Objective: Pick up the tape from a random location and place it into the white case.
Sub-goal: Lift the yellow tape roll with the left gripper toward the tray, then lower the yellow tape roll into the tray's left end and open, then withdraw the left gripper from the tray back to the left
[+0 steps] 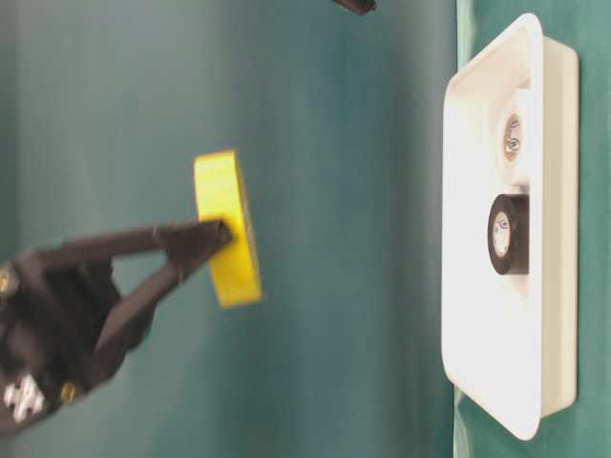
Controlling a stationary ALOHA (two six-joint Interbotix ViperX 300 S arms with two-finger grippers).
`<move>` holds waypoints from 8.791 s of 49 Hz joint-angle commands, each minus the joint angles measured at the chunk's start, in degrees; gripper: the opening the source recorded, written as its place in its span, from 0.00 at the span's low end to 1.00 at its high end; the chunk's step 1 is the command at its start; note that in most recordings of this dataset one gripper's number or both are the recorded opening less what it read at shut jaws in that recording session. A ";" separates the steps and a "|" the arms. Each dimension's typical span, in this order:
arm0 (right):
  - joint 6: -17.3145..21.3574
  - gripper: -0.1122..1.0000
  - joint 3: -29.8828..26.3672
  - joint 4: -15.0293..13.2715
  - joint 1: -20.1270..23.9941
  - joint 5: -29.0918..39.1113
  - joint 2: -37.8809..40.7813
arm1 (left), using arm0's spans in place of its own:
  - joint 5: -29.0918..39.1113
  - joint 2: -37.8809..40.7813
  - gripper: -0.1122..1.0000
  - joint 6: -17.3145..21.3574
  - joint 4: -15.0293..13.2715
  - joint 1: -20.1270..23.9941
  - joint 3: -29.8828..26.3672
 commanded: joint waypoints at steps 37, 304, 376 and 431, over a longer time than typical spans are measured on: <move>-0.18 0.90 -1.14 -0.44 -1.05 -0.18 -0.18 | -1.41 -11.07 0.31 -2.46 0.18 2.20 10.63; 0.09 0.90 -1.14 -0.53 -1.05 0.09 -0.18 | -9.32 -3.87 0.99 0.97 0.26 19.07 10.63; 0.09 0.90 -1.41 -0.53 -1.05 0.62 -1.05 | -24.70 -17.84 0.99 0.53 0.09 1.58 25.84; -0.35 0.90 -0.79 -1.93 -1.05 -2.37 -2.64 | -49.75 -37.62 0.99 0.53 -0.44 0.53 51.33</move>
